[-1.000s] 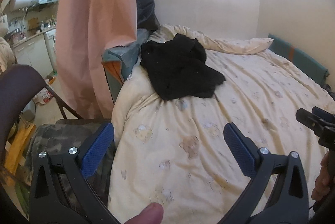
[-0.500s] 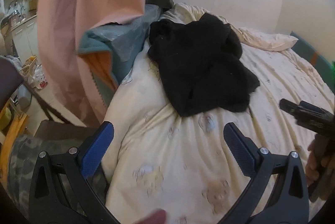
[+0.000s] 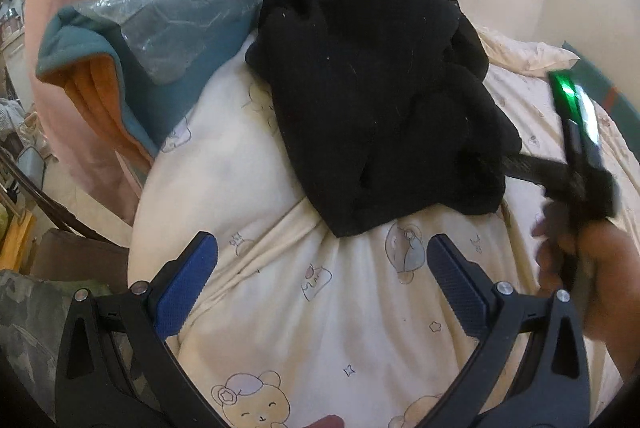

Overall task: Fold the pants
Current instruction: 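Move the right tool to the black pants and grasp a leg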

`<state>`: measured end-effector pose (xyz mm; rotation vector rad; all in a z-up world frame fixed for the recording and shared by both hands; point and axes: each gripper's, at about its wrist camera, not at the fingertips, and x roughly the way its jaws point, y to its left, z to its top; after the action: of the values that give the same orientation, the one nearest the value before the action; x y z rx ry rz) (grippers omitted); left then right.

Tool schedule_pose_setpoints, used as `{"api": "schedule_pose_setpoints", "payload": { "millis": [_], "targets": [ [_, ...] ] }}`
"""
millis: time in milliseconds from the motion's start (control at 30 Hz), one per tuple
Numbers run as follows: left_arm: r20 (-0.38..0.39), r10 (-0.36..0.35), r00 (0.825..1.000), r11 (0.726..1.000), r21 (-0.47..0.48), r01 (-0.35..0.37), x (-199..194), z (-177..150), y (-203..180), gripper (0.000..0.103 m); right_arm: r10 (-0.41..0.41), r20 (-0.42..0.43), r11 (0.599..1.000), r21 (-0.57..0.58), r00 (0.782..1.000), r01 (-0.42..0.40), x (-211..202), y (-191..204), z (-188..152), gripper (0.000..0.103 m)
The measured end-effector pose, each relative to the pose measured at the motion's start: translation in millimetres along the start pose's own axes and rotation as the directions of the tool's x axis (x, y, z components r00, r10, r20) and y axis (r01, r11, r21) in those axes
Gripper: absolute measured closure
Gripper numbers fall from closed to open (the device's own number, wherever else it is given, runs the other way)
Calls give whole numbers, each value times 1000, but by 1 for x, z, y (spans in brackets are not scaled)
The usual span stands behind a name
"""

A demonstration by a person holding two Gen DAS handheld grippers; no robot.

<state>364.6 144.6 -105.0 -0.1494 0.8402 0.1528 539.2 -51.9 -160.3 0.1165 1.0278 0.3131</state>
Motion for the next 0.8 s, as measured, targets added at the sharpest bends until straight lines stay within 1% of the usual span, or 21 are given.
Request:
{"api": "schedule_pose_setpoints", "payload": {
  "millis": [33,67,100,167,200,300,367,467,533,600,700,800],
  "targets": [
    [-5,-6,1000,1000,-8,6,-1,-1,1,0,46,-30,998,45,998,-45,7,-4,3,17],
    [-13,-14,1000,1000,-21,13,-2,-4,3,0,86,-41,993,82,995,-82,9,-9,3,32],
    [-20,-19,1000,999,-32,19,-4,-8,4,0,96,-35,992,85,995,-93,6,-10,4,55],
    [-35,-22,999,999,-34,20,-5,-15,4,0,104,-18,994,46,994,-103,-5,-7,2,78],
    [-39,-19,999,999,-27,17,-7,-17,4,0,107,-6,994,23,994,-107,-14,-5,0,83],
    [-39,9,999,1000,1,-9,-18,-25,3,0,146,50,989,3,988,-146,-49,-3,-14,86],
    [-20,23,1000,1000,-3,-23,-31,-30,5,0,162,89,987,-25,983,-160,-77,1,-28,87],
    [-26,25,999,999,-20,-25,-52,-36,7,0,161,126,986,-63,979,-154,-114,5,-52,89],
    [-21,24,1000,999,-34,-24,-70,-40,6,0,157,147,986,-73,977,-148,-141,4,-74,89],
    [-7,22,1000,999,-44,-22,-88,-45,5,0,148,150,986,-95,978,-135,-160,0,-93,89],
    [-2,4,1000,999,-49,-4,-116,-56,2,0,152,129,984,-116,980,-137,-194,-5,-132,89],
    [-11,-10,1000,999,-33,9,-137,-72,-4,0,136,122,989,-74,983,-128,-229,-24,-169,89]
  ]
}}
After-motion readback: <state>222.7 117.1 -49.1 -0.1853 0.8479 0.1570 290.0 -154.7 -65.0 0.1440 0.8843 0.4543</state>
